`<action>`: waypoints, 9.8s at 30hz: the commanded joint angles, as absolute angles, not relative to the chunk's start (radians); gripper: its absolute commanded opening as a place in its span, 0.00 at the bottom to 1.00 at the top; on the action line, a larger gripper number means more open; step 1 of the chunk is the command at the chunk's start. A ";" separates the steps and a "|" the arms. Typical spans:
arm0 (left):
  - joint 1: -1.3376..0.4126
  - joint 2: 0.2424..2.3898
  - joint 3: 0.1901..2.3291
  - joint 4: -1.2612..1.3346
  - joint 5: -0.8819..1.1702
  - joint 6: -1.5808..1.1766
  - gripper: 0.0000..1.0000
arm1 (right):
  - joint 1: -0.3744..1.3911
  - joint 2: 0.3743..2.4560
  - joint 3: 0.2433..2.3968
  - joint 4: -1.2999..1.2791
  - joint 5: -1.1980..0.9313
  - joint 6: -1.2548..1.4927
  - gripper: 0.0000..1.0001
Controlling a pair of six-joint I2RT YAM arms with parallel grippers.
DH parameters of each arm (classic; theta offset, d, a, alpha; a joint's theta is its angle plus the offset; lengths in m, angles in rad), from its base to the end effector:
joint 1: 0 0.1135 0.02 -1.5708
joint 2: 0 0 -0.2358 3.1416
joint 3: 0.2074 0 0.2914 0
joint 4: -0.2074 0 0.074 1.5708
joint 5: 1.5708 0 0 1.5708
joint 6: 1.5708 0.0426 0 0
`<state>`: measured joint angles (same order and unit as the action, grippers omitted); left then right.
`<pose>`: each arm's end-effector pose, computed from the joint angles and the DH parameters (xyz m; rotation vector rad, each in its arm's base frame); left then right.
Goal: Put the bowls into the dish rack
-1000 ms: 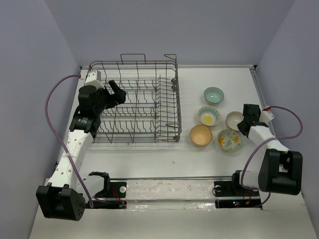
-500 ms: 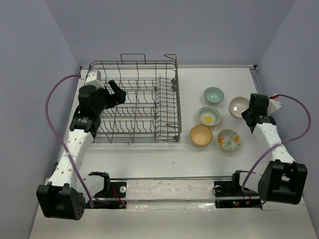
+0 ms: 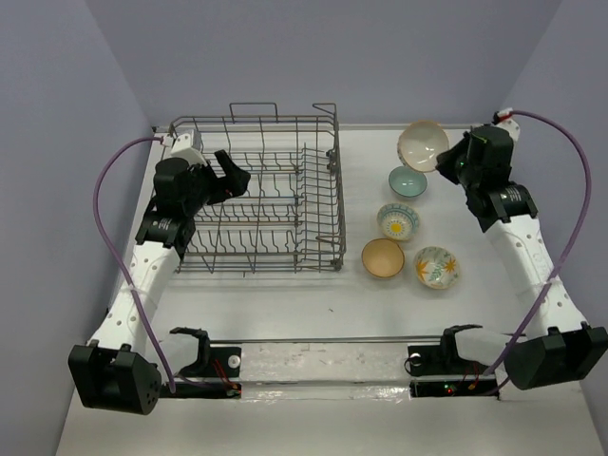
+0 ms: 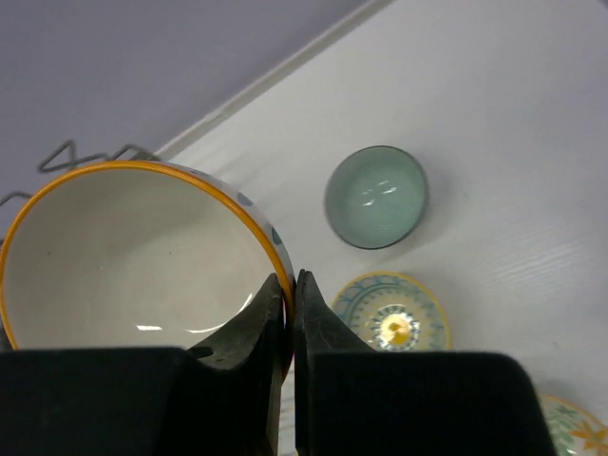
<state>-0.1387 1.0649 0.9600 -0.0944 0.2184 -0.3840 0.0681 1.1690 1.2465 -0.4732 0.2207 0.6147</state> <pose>0.3047 -0.0519 0.3267 -0.0597 1.7998 -0.5692 0.3140 0.0121 0.3679 0.6677 1.8465 0.2322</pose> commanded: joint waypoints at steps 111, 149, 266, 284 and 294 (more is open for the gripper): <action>-0.195 1.887 1.868 -0.177 -1.180 0.274 0.00 | 0.982 1.223 1.355 -0.423 1.103 0.330 0.82; -0.198 2.036 1.559 0.360 -1.315 0.767 0.00 | 0.982 1.187 1.213 -0.357 1.063 0.371 0.84; -0.546 1.135 1.189 -0.183 -0.449 -0.084 0.79 | 0.285 1.334 0.888 -0.402 0.555 0.660 0.72; -0.546 1.160 1.186 -0.183 -0.428 -0.081 0.79 | 0.285 1.473 0.865 -0.249 0.502 0.672 0.68; -0.546 1.166 1.186 -0.184 -0.419 -0.084 0.79 | 0.285 1.529 0.864 -0.192 0.465 0.696 0.67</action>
